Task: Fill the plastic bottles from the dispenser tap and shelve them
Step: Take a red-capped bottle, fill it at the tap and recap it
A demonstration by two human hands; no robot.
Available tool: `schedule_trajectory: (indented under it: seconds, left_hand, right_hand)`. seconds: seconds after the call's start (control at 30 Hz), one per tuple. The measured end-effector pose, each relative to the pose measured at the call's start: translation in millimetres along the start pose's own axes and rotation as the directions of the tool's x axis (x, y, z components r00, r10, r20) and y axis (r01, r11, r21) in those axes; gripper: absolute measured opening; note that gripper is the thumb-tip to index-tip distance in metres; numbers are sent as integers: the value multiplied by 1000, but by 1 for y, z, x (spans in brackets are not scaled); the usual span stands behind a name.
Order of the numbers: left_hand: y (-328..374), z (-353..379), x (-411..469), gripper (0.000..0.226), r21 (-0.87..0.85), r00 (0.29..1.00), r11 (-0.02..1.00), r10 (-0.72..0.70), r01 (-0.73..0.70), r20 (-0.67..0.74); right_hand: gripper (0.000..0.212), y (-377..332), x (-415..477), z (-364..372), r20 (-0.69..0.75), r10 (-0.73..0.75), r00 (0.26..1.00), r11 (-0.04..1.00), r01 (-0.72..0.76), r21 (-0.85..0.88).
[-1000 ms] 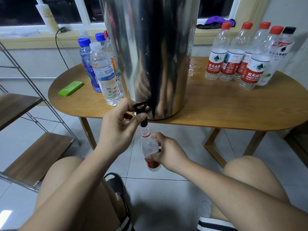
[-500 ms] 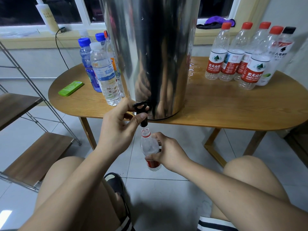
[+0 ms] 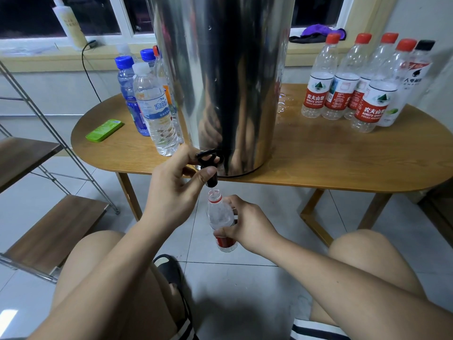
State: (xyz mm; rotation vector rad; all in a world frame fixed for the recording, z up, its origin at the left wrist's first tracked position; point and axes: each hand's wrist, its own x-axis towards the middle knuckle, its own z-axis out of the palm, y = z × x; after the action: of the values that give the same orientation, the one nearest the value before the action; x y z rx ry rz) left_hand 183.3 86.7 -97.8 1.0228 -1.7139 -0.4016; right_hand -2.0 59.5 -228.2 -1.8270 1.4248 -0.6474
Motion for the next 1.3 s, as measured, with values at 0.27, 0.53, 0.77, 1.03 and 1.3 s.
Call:
schedule_trajectory:
  seconds: [0.27, 0.53, 0.77, 1.03, 1.3]
  left_hand:
    - [0, 0, 0, 26, 0, 1000, 1000, -8, 8, 7]
    - [4, 1, 1, 41, -19, 1000, 1000, 1, -1, -2]
    - [3, 0, 0, 41, -23, 1000, 1000, -4, 4, 0]
    - [3, 0, 0, 38, -15, 1000, 1000, 5, -5, 4]
    - [3, 0, 0, 39, -15, 1000, 1000, 9, -9, 1]
  right_hand:
    - [72, 0, 0, 0, 2, -10, 1000, 1000, 10, -8]
    - [72, 1, -1, 0, 0, 2, 1000, 1000, -2, 17]
    - [73, -1, -1, -1, 5, -7, 1000, 1000, 7, 7]
    - [75, -1, -1, -1, 10, -9, 1000, 1000, 9, 0]
    - [78, -1, 0, 0, 8, -4, 1000, 1000, 3, 5]
